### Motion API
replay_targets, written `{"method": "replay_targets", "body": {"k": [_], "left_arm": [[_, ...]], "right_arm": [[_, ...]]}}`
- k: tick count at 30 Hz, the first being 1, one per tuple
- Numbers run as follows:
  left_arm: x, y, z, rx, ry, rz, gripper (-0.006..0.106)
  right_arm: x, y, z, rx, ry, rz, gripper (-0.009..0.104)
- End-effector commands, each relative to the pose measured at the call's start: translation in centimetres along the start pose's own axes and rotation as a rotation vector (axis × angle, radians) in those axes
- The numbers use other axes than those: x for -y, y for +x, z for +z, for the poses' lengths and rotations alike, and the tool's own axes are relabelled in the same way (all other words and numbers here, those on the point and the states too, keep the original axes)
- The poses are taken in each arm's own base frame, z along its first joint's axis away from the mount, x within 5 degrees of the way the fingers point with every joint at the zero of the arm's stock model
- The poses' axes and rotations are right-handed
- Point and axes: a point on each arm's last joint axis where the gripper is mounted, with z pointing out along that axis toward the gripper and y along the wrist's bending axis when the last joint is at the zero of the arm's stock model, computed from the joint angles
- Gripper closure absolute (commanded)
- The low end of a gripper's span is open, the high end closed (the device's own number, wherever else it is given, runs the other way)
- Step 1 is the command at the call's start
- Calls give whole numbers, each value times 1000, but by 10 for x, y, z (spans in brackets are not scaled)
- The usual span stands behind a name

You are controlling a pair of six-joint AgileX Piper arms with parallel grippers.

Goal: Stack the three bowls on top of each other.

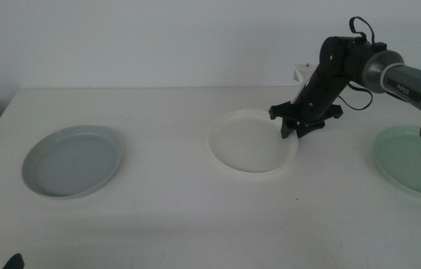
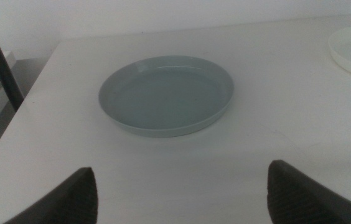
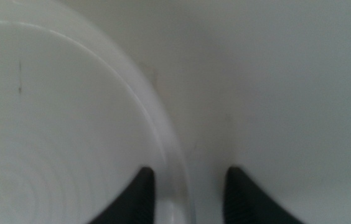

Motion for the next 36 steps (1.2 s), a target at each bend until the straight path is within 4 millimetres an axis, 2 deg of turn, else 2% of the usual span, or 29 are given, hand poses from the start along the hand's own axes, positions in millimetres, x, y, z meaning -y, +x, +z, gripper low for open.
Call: {"method": "replay_targets", "body": {"k": [1, 3, 6, 9, 13, 21, 25, 28, 32, 36], "left_arm": [[0, -9, -2, 96, -3, -8, -4], [0, -9, -2, 96, -3, -8, -4], [0, -9, -2, 96, -3, -8, -4], [0, -9, -2, 96, -3, -8, -4], [0, -9, -2, 96, -3, -8, -4], [0, -9, -2, 96, -3, -8, -4], [0, -9, -2, 96, -3, -8, -4], [0, -9, -2, 96, -3, -8, -4], [0, -9, -2, 96, -3, -8, -4], [0, -9, -2, 96, -3, -8, -4]], "right_arm": [[-9, -15, -36, 123, -28, -7, 80], [-8, -14, -29, 104, -36, 2, 95], [-12, -8, -31, 67, -41, 0, 96], [-31, 3, -56, 89, -59, -25, 96], [-59, 45, -76, 91, -76, -70, 96], [-109, 141, -99, 185, -146, -125, 96], [-112, 170, -91, 175, -157, -91, 96], [-105, 184, -80, 144, -138, -71, 96], [-95, 200, -66, 141, -122, -28, 96], [-91, 205, -61, 139, -114, -26, 96]]}}
